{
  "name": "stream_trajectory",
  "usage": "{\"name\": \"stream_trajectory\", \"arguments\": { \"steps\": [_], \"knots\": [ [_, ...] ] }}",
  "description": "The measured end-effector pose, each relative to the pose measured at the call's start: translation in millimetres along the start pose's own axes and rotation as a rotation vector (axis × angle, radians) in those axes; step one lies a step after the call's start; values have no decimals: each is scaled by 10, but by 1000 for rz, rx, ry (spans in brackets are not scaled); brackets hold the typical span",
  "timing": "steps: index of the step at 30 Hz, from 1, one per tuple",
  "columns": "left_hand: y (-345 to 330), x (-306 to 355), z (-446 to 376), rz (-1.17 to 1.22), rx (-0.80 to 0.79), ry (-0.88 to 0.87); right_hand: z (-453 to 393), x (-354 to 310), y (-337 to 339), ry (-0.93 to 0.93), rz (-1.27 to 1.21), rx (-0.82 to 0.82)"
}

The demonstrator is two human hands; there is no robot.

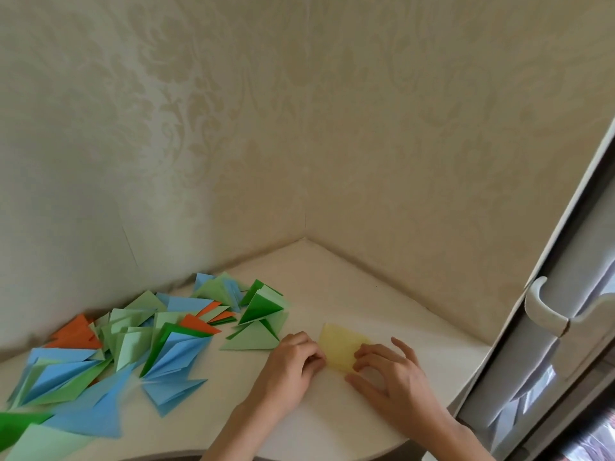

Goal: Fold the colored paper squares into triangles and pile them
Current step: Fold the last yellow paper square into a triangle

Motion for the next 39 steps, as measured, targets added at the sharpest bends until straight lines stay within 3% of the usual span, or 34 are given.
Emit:
{"name": "stream_trajectory", "arguments": {
  "steps": [4, 10, 21, 27, 39],
  "knots": [
    [-27, -14, 28, -5, 44, 47, -84, -76, 10, -24, 47, 38],
    [-61, -40, -1, 17, 73, 106, -234, -49, -36, -151, -237, -2],
    [-85, -28, -75, -22, 121, 187, -182, -69, -136, -225, -257, 104],
    [-115, -130, -112, 128, 87, 295, -178, -75, -154, -241, -231, 126],
    [-10, -204, -77, 289, 52, 318, -161, -51, -116, -220, -334, -15]
  ]
}}
Point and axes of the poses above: each hand's wrist, its own z-axis away from the middle knuckle, its own y-axis out of the back of the hand, x = y × z, the point moved 5 cm from there along -z, towards the middle knuckle, and after that the axes turned 11 degrees about -x, right-handed, at the moved point
